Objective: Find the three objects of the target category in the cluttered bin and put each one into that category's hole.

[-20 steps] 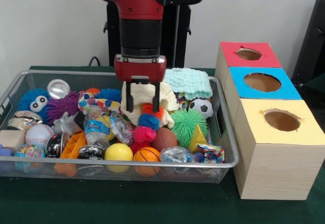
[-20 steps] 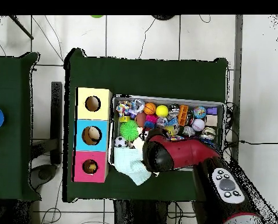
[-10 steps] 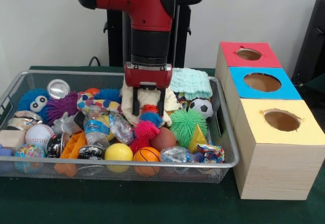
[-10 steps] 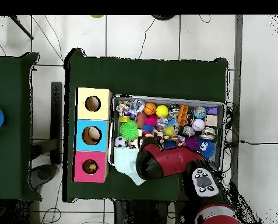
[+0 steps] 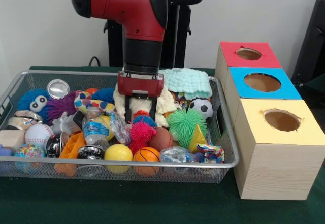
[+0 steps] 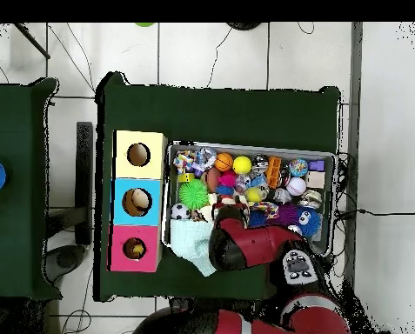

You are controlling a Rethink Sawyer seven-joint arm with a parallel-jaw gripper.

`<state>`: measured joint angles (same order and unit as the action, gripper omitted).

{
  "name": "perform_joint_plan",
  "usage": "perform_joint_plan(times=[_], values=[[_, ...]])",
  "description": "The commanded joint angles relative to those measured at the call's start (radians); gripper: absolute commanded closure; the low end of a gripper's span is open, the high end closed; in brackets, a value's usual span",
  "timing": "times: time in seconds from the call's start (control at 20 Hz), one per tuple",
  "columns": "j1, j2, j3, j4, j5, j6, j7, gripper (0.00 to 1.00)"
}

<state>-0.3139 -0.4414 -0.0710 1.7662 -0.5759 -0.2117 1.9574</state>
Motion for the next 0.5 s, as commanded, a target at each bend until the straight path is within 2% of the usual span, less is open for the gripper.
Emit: perform_joint_plan(times=[0.05, 0.2, 0.5], values=[[-0.018, 0.193, -0.092, -0.072, 0.058, -0.024, 0.131, 0.0], [-0.022, 0.23, -0.092, -0.081, 0.082, -0.055, 0.122, 0.0], [-0.093, 0.27, -0.06, -0.149, 0.04, -0.014, 0.048, 0.0]])
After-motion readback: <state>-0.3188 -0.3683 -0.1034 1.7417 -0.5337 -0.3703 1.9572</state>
